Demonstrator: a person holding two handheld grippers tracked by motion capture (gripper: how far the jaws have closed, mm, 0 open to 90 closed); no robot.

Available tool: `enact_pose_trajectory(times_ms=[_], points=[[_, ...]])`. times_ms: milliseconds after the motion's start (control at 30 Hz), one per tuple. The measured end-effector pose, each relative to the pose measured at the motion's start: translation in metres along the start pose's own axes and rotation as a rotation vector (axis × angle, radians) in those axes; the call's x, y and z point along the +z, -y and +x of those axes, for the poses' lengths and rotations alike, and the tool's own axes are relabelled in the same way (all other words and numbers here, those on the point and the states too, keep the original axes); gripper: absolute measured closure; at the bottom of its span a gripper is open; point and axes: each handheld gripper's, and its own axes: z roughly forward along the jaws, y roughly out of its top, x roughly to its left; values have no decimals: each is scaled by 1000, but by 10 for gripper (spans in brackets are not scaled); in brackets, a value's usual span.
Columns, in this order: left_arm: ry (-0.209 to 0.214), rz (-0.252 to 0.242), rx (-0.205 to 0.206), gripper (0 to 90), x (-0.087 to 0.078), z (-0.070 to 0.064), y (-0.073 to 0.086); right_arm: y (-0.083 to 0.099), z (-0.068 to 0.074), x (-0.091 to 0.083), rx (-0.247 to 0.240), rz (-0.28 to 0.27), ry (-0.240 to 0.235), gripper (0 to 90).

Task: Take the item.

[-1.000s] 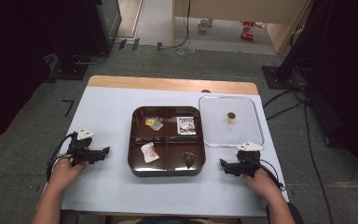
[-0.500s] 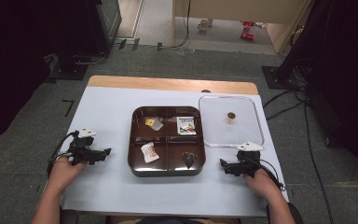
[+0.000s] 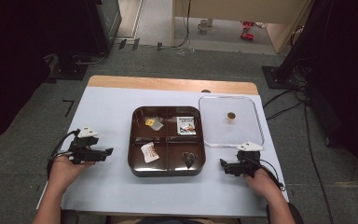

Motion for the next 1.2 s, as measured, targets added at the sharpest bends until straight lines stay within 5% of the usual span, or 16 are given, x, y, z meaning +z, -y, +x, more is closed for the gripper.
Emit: enact_pose_trajectory(times_ms=[367,1200], points=[[55,-43,51,235,-5,-16,-16,0,0,0,-1,0,0,0],[155,-83,95,246,-7,-52,-48,0,0,0,-2,0,1,0]])
